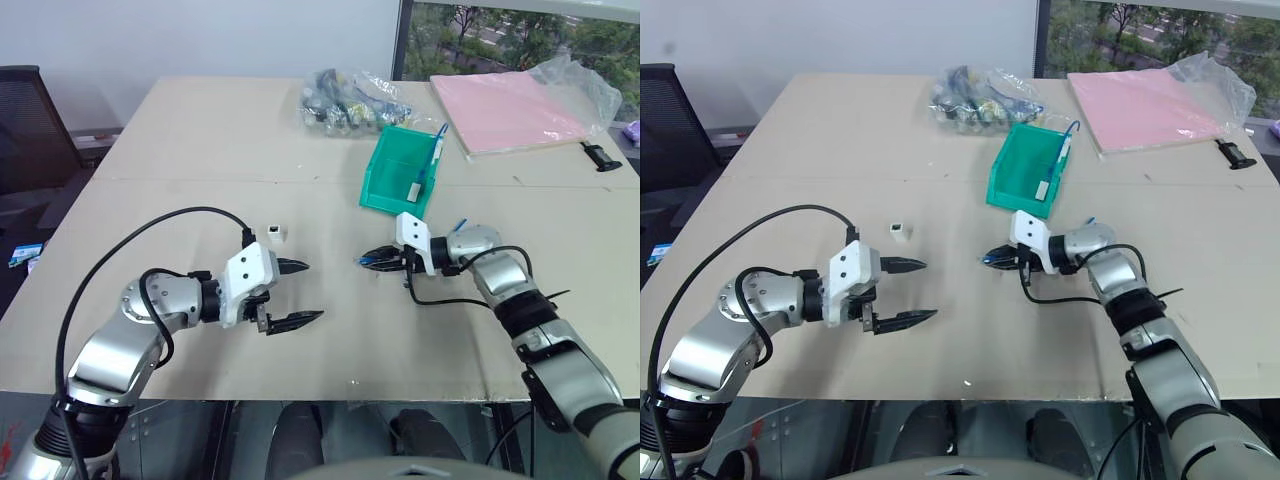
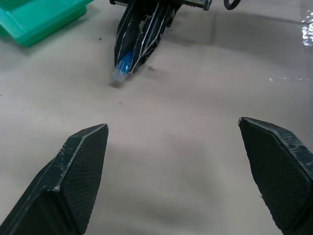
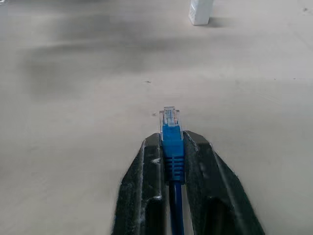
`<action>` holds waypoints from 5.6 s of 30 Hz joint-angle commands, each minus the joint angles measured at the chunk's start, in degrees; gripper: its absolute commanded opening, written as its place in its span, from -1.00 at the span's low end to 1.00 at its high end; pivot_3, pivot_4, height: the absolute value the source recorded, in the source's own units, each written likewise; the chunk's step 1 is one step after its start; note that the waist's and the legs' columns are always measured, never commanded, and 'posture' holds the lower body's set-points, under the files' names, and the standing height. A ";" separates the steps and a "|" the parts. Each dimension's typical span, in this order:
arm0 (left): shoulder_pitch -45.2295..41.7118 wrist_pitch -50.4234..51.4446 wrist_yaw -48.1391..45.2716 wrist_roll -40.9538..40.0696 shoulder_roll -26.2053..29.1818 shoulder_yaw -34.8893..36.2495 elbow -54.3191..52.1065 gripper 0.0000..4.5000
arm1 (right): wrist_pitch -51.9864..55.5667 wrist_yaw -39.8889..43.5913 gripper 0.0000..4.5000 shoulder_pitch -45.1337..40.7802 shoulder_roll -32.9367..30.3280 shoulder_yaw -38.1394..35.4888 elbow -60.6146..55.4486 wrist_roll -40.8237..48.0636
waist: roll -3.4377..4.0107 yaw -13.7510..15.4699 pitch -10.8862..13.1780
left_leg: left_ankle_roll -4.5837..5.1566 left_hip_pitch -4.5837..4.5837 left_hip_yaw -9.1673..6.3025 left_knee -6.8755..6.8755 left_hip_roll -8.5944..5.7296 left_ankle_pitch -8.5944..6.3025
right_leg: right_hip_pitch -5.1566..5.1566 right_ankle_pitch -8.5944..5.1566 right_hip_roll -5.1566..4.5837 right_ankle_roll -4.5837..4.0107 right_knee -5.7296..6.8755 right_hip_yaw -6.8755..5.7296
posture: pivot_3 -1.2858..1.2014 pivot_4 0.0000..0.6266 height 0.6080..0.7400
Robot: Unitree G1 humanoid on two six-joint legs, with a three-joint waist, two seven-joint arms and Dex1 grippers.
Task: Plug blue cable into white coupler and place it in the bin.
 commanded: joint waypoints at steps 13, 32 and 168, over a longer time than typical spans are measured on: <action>-18.98 -9.53 -0.74 10.82 -15.21 -13.67 26.89 0.96 | 17.18 -4.48 0.97 27.22 -11.23 -18.76 -41.57 20.87 | 0.07 1.71 0.05 | 0.00 -0.14 -0.03 0.07 -0.01 0.00 | -0.03 0.00 0.00 0.02 0.21 -0.09 | 0.03 -0.52 0.66; -31.30 -24.75 -10.62 19.97 -22.00 -20.03 50.80 -0.32 | 19.29 -14.42 1.00 49.30 -16.56 -23.57 -56.45 22.66 | 0.03 1.67 0.06 | 0.01 -0.19 -0.13 0.20 -0.07 -0.01 | 0.07 0.00 0.01 0.03 0.17 -0.05 | 0.03 -0.52 0.66; -35.92 -49.94 -27.25 18.21 -35.02 -18.69 77.19 -0.78 | -1.22 -4.97 -1.00 27.47 -11.01 -6.99 -31.23 10.49 | 0.22 3.01 -0.27 | 0.04 -0.89 -0.86 0.56 -0.14 0.00 | 0.08 0.06 0.00 0.14 -0.03 -0.78 | 0.03 -0.52 0.66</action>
